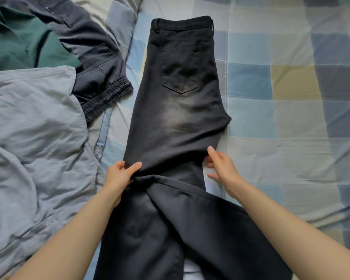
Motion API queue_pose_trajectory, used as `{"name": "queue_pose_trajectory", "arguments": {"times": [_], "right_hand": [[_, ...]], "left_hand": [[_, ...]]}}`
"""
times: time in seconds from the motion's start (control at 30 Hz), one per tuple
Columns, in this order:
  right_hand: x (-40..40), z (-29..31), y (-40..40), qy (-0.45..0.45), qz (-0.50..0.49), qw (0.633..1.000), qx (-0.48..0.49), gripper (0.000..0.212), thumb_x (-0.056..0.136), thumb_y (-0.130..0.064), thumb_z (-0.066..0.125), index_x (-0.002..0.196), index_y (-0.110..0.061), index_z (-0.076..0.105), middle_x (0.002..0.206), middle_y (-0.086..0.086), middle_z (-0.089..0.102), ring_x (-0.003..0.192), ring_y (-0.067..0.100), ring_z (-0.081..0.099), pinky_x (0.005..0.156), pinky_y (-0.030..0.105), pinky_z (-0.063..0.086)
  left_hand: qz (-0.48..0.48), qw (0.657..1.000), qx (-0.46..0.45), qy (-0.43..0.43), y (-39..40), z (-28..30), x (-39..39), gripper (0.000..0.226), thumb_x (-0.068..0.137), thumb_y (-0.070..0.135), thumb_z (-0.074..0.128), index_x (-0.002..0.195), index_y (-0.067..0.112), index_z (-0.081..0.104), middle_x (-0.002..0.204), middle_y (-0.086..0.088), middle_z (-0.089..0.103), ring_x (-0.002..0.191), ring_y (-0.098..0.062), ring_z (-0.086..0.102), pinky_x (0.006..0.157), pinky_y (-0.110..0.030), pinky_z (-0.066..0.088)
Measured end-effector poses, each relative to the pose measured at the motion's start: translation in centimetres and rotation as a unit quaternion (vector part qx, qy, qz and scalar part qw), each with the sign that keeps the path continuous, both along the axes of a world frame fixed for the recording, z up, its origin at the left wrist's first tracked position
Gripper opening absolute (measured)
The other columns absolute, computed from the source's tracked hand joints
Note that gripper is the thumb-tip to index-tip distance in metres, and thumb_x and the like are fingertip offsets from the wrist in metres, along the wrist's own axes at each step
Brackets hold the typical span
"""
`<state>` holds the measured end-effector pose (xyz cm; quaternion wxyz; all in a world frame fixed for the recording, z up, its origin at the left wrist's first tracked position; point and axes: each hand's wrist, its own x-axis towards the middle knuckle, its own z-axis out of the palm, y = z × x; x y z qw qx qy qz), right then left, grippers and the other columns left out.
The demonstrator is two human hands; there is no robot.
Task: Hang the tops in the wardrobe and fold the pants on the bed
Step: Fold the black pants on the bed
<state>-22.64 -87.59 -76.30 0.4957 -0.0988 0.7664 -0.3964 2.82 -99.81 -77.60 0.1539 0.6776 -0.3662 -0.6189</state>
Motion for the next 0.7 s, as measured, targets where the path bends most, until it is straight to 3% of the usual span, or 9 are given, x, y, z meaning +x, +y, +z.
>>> {"name": "queue_pose_trajectory", "arguments": {"times": [0.07,0.13,0.23,0.3,0.4,0.47,0.57,0.63,0.7], "right_hand": [[1.1,0.5,2.6,0.175,0.134,0.975,0.02,0.046,0.09,-0.057,0.049,0.068,-0.016,0.05,0.067,0.0,0.052,0.064,0.015,0.051,0.064,0.036,0.048],[2.3,1.2,4.8,0.262,0.299,0.914,0.084,0.059,0.085,-0.071,0.039,0.058,-0.019,0.042,0.06,0.001,0.047,0.059,0.02,0.045,0.06,0.032,0.038],[4.8,3.5,8.3,0.252,0.466,0.831,0.17,0.055,0.085,-0.072,0.037,0.083,-0.02,0.056,0.089,0.006,0.063,0.08,0.027,0.057,0.069,0.035,0.044],[7.0,5.4,10.1,0.233,0.524,0.809,0.13,0.037,0.087,-0.053,0.047,0.093,-0.017,0.051,0.1,0.01,0.063,0.094,0.032,0.06,0.074,0.037,0.047],[11.8,9.7,12.0,0.184,0.579,0.794,0.04,0.024,0.09,-0.034,0.053,0.097,-0.015,0.041,0.103,0.016,0.06,0.096,0.038,0.057,0.074,0.039,0.042],[15.7,11.7,13.1,0.145,0.579,0.802,-0.015,0.022,0.092,-0.029,0.054,0.098,-0.015,0.038,0.103,0.015,0.06,0.095,0.038,0.056,0.073,0.038,0.04],[22.2,13.3,15.2,-0.008,0.524,0.852,-0.023,0.041,0.084,-0.033,0.062,0.119,-0.016,0.047,0.115,0.007,0.061,0.104,0.025,0.058,0.085,0.033,0.046],[25.4,13.5,16.3,-0.138,0.442,0.886,-0.003,0.067,0.069,-0.045,0.068,0.13,-0.026,0.049,0.124,0.001,0.062,0.112,0.018,0.06,0.098,0.035,0.048],[26.5,13.8,17.0,-0.216,0.33,0.919,0.008,0.071,0.064,-0.042,0.07,0.132,-0.027,0.053,0.119,0.005,0.065,0.107,0.018,0.063,0.099,0.036,0.049]], "left_hand": [[0.059,0.996,0.058,0.027,0.5,0.0,0.6,0.052,0.081,0.021,0.078,0.124,0.002,0.056,0.122,-0.012,0.064,0.109,-0.024,0.064,0.067,-0.032,0.055],[0.111,0.99,0.074,0.035,0.7,0.5,0.8,0.046,0.084,0.017,0.075,0.122,0.004,0.053,0.126,-0.014,0.061,0.112,-0.025,0.061,0.063,-0.032,0.054],[0.126,0.991,0.051,0.008,2.5,2.6,1.1,0.029,0.089,0.009,0.069,0.113,0.005,0.053,0.121,-0.018,0.061,0.11,-0.028,0.062,0.064,-0.032,0.054],[0.064,0.995,0.081,0.009,4.6,4.9,1.3,0.027,0.092,0.018,0.066,0.114,0.007,0.054,0.12,-0.018,0.063,0.103,-0.028,0.064,0.071,-0.035,0.055],[-0.078,0.979,0.186,-0.007,8.4,8.2,2.4,0.039,0.089,0.044,0.065,0.114,0.014,0.059,0.115,-0.007,0.066,0.101,-0.027,0.067,0.086,-0.042,0.054],[-0.127,0.969,0.213,-0.011,10.8,9.5,3.4,0.046,0.082,0.05,0.071,0.114,0.019,0.063,0.112,-0.003,0.069,0.099,-0.027,0.069,0.09,-0.043,0.054],[-0.189,0.965,0.144,-0.112,14.7,10.9,6.1,0.038,0.075,0.029,0.082,0.107,0.013,0.069,0.102,0.001,0.071,0.09,-0.02,0.069,0.078,-0.033,0.057],[-0.197,0.958,0.106,-0.177,16.3,10.9,7.8,0.027,0.078,0.015,0.078,0.102,0.007,0.068,0.096,-0.004,0.07,0.083,-0.021,0.065,0.072,-0.031,0.054],[-0.157,0.961,0.124,-0.19,17.5,10.6,9.9,0.02,0.083,0.013,0.073,0.099,0.005,0.065,0.089,-0.011,0.069,0.074,-0.024,0.064,0.069,-0.035,0.056]]}}
